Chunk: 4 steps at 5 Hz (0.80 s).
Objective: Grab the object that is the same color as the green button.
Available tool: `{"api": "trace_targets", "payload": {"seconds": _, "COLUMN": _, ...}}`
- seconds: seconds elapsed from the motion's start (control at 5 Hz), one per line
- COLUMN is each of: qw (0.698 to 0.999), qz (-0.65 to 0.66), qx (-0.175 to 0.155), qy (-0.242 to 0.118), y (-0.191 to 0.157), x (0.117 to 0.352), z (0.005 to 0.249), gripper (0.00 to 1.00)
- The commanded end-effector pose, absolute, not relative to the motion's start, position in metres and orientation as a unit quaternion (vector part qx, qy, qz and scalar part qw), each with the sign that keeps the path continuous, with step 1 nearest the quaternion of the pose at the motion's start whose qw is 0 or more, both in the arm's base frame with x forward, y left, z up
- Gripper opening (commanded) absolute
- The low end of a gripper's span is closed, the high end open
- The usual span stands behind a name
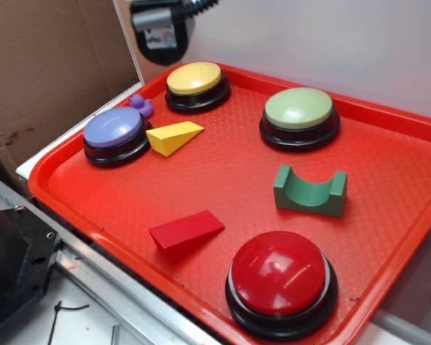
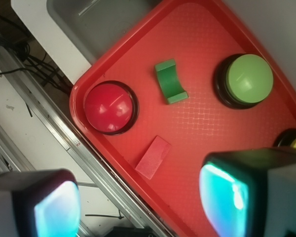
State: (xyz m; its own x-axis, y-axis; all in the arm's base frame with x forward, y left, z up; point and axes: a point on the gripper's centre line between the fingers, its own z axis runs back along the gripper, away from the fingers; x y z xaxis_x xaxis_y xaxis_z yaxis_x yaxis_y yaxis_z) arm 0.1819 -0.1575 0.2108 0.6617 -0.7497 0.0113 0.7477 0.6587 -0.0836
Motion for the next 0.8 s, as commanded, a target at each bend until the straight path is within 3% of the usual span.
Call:
{"api": "trace_targets", "payload": {"seconds": 0.0, "qw": 0.908, "qz": -0.417, "qx": -0.04, "qy": 0.011, "y": -0.176, "x": 0.174, "z": 0.19, "gripper": 1.0}}
{"api": "trace_targets", "payload": {"seconds": 0.2, "qw": 0.911, "qz": -0.411, "qx": -0.032, "qy": 0.006, "y": -0.17, "x": 0.203, "z": 0.186, "gripper": 1.0}}
{"api": "trace_targets", "payload": {"seconds": 0.6, "qw": 0.898, "qz": -0.439, "qx": 0.01, "qy": 0.038, "y": -0.161, "x": 0.227, "z": 0.142, "gripper": 1.0}}
